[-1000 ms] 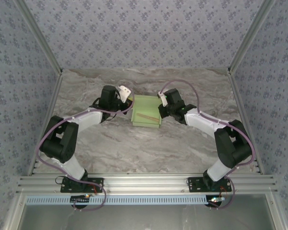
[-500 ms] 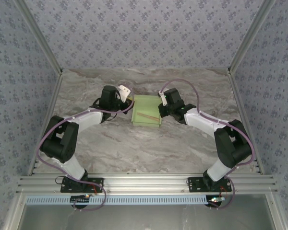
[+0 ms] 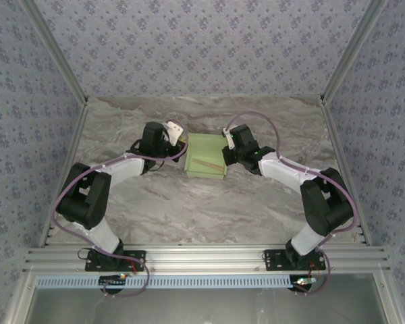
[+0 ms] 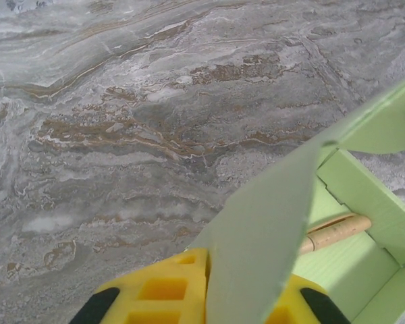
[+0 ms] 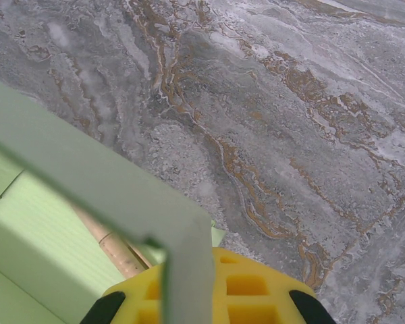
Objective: Fold the paper box
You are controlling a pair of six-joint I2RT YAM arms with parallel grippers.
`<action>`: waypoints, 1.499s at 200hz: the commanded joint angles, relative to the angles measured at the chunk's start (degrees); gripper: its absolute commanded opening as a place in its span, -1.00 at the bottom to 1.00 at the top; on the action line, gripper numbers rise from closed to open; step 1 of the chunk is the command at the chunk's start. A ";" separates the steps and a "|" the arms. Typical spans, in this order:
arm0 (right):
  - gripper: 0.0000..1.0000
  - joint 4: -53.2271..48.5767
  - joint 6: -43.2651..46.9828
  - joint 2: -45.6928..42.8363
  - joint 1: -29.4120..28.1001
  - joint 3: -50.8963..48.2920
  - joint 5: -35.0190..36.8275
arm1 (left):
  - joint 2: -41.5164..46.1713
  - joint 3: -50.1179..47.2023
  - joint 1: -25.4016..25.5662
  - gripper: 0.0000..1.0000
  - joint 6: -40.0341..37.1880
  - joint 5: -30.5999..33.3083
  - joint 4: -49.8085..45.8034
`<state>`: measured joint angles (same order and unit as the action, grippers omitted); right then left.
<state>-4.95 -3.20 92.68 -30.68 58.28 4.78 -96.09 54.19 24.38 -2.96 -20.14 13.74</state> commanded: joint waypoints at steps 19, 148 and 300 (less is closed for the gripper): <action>-1.00 -0.45 -0.68 0.86 -0.50 1.22 0.96 | 0.03 0.29 -0.12 -0.92 0.99 -1.48 1.73; -1.00 0.71 -23.60 4.75 -6.74 5.26 23.12 | 1.03 -2.61 14.03 -1.00 26.55 42.41 6.75; -1.00 13.62 -26.26 5.06 -8.68 -2.12 25.75 | -1.58 -8.82 22.90 -1.00 33.40 63.95 14.67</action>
<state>4.51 -29.34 97.95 -39.53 58.17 27.66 -96.29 46.54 46.04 28.10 35.99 26.22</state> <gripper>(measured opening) 0.063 0.044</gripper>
